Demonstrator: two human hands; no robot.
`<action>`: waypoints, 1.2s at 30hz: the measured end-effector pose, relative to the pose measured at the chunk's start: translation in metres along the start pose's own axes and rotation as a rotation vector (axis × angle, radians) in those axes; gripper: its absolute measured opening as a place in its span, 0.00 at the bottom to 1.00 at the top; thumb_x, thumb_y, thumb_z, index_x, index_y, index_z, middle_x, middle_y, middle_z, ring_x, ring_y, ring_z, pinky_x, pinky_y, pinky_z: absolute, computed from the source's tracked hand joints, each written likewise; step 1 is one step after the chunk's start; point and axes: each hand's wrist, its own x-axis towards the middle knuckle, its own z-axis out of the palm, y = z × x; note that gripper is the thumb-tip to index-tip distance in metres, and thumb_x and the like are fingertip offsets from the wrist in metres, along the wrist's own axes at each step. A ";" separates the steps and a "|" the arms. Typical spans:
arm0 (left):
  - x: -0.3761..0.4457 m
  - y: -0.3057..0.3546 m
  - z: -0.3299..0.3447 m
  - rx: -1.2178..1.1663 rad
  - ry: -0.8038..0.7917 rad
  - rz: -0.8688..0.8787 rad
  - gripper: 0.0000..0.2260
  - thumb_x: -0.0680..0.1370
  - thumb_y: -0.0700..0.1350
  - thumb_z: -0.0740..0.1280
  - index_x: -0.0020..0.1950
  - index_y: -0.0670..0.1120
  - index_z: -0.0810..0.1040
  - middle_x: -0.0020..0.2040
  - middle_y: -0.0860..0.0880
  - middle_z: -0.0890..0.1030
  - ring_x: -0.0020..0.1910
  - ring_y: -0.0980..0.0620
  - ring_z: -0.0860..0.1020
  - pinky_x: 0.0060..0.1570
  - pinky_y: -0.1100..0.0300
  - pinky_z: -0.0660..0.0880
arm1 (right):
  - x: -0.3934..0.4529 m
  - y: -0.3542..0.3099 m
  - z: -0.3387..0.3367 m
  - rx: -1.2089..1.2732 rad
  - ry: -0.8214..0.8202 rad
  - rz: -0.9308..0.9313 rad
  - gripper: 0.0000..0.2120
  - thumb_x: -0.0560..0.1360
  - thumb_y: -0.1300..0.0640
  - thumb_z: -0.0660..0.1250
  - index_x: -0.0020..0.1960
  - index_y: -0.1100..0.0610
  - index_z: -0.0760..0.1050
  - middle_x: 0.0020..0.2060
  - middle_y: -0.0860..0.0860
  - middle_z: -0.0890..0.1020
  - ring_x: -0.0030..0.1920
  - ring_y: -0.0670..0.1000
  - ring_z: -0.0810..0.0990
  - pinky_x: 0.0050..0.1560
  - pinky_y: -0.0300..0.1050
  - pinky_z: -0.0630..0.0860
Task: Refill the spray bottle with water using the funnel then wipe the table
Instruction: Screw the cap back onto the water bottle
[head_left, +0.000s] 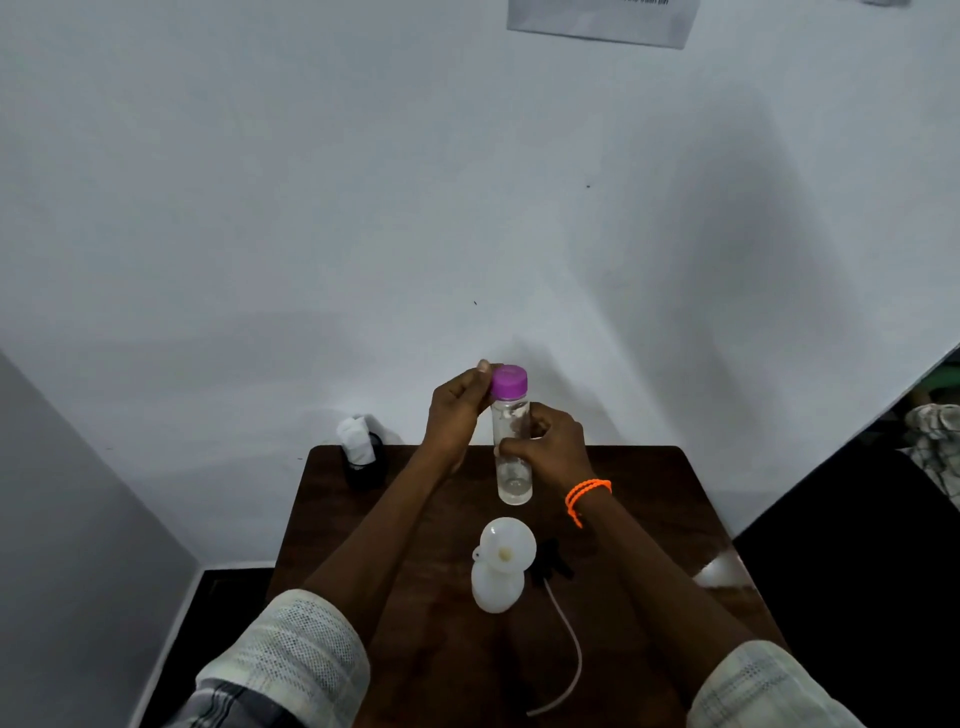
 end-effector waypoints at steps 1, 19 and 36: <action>-0.001 0.001 0.002 0.023 -0.009 0.012 0.18 0.79 0.56 0.67 0.58 0.44 0.84 0.55 0.47 0.85 0.59 0.48 0.82 0.62 0.53 0.77 | 0.000 -0.001 0.001 -0.002 -0.004 -0.003 0.14 0.58 0.57 0.81 0.40 0.54 0.81 0.36 0.48 0.85 0.38 0.48 0.83 0.41 0.46 0.80; -0.004 0.003 -0.001 0.108 -0.037 0.056 0.16 0.72 0.47 0.77 0.58 0.47 0.81 0.54 0.50 0.85 0.55 0.53 0.83 0.55 0.60 0.79 | 0.001 -0.004 0.009 0.033 -0.009 -0.029 0.13 0.58 0.54 0.79 0.39 0.55 0.79 0.33 0.50 0.82 0.36 0.48 0.81 0.38 0.43 0.76; -0.005 -0.001 -0.004 0.102 -0.010 0.099 0.14 0.75 0.44 0.75 0.60 0.47 0.82 0.55 0.51 0.85 0.57 0.52 0.82 0.57 0.59 0.78 | 0.006 0.002 0.011 0.045 -0.012 -0.017 0.13 0.59 0.55 0.79 0.41 0.54 0.80 0.35 0.48 0.84 0.38 0.48 0.83 0.41 0.49 0.81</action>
